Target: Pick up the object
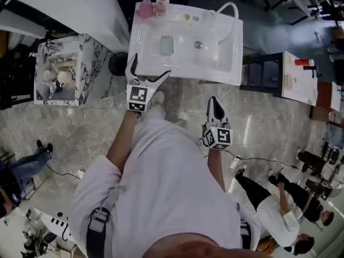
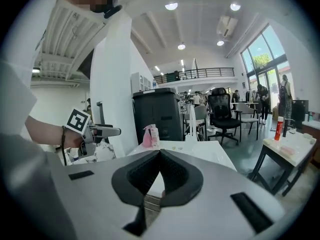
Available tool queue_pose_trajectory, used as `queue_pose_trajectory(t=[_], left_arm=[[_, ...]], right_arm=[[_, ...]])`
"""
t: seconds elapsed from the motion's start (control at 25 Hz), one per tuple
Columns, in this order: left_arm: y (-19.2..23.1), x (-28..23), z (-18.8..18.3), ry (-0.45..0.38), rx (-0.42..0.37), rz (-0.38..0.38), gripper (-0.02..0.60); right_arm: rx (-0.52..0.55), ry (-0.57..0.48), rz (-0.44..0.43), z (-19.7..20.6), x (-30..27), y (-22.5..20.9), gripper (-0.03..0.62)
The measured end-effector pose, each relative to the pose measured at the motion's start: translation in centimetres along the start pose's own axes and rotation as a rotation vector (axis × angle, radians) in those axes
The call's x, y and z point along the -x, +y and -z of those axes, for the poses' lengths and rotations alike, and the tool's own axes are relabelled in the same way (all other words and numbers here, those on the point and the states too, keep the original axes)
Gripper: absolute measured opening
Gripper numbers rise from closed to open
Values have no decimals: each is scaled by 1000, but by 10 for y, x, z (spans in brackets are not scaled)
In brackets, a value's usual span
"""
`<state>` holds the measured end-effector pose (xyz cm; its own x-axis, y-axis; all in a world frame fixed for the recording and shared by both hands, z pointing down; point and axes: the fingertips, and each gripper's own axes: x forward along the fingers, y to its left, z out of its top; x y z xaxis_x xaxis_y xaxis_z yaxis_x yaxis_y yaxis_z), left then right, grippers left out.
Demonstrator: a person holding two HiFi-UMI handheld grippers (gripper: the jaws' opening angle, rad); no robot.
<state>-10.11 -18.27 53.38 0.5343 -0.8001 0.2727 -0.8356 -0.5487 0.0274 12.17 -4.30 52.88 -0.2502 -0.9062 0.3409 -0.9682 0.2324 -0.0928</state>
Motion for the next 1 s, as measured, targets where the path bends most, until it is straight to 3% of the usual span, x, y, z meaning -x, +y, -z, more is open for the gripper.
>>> queue_pose_trajectory(t=[0.56, 1.0], left_arm=[[54, -96, 69, 193, 56, -23, 586], [61, -172, 135, 410, 194, 14, 581]], right_arm=[[22, 49, 2, -16, -51, -14, 3], [-16, 72, 35, -13, -59, -60, 3]])
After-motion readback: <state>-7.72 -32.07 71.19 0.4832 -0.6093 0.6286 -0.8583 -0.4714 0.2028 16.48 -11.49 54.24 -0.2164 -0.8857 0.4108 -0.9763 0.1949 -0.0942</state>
